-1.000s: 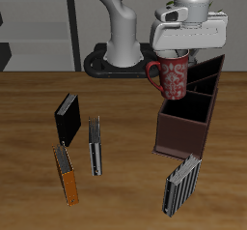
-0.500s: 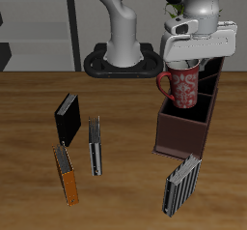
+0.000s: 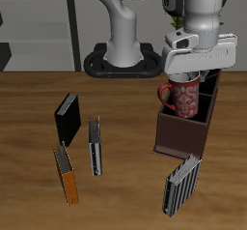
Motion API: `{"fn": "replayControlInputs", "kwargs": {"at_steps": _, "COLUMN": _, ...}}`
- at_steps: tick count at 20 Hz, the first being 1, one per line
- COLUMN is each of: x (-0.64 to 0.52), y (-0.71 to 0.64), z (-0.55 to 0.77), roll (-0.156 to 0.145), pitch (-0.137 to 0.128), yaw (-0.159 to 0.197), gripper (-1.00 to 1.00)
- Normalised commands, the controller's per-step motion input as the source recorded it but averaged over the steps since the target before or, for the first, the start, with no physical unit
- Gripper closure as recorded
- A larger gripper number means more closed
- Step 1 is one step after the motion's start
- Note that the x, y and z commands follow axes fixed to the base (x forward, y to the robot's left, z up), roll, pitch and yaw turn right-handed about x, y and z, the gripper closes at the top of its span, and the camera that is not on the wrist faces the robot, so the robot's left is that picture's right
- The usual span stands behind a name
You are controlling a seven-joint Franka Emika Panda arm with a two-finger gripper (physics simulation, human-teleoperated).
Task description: Place the red mug into the left desk caddy's right compartment
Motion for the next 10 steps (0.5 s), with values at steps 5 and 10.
{"fn": "replayControlInputs", "kwargs": {"at_steps": 5, "x": 0.1, "y": 0.04, "z": -0.27, "roll": 0.012, "pitch": 0.039, "yaw": 0.026, "gripper": 1.0}}
{"fn": "replayControlInputs", "kwargs": {"at_steps": 10, "x": 0.06, "y": 0.09, "z": -0.24, "roll": 0.023, "pitch": 0.046, "yaw": 0.018, "gripper": 1.0}}
